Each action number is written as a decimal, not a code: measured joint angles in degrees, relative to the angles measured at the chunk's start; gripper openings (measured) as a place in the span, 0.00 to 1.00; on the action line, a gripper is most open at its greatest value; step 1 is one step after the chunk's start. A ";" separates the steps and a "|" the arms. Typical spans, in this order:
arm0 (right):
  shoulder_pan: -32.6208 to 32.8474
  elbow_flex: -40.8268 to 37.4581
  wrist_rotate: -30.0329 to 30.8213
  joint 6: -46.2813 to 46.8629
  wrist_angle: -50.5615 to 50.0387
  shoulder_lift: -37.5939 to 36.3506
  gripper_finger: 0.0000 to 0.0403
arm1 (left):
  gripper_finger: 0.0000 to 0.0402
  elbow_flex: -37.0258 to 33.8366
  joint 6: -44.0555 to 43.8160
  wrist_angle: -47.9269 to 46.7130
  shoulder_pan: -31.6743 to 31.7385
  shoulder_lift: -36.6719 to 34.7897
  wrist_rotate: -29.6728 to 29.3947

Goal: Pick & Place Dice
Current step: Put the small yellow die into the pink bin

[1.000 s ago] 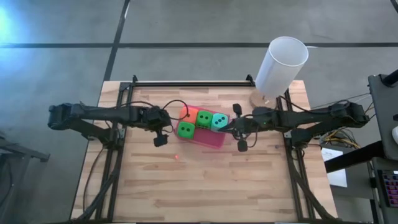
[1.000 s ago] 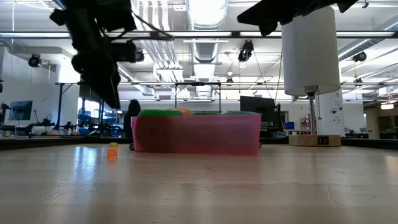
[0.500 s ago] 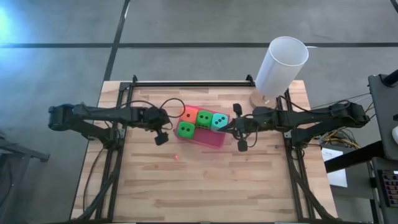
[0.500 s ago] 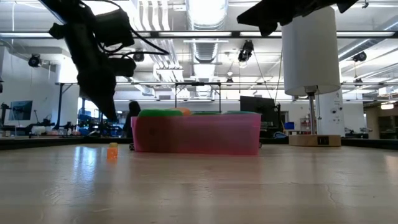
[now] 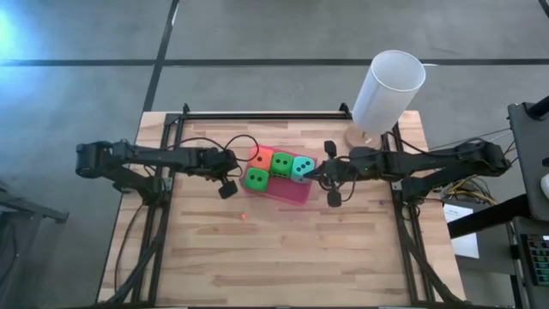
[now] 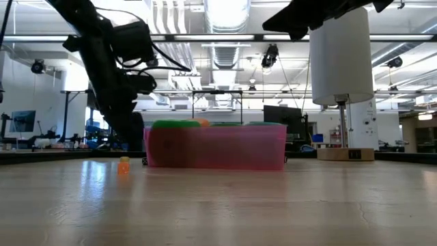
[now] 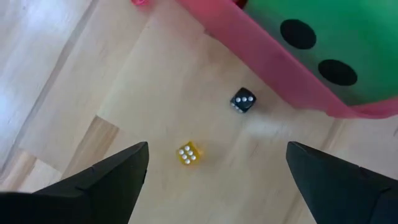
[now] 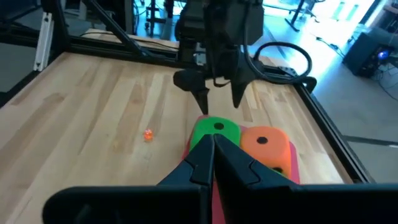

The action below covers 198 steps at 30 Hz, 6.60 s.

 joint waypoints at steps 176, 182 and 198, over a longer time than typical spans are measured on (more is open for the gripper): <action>0.00 -0.01 -0.40 1.48 -0.94 -1.27 0.02 | 0.57 19.96 15.10 14.33 -10.08 16.37 1.52; 0.00 -0.01 -0.40 1.48 -0.94 -1.27 0.02 | 0.57 20.40 15.08 11.10 -9.95 16.37 0.38; 0.00 -0.01 -0.42 1.50 -0.97 -1.27 0.02 | 0.50 18.80 15.15 11.56 -9.69 16.46 -1.93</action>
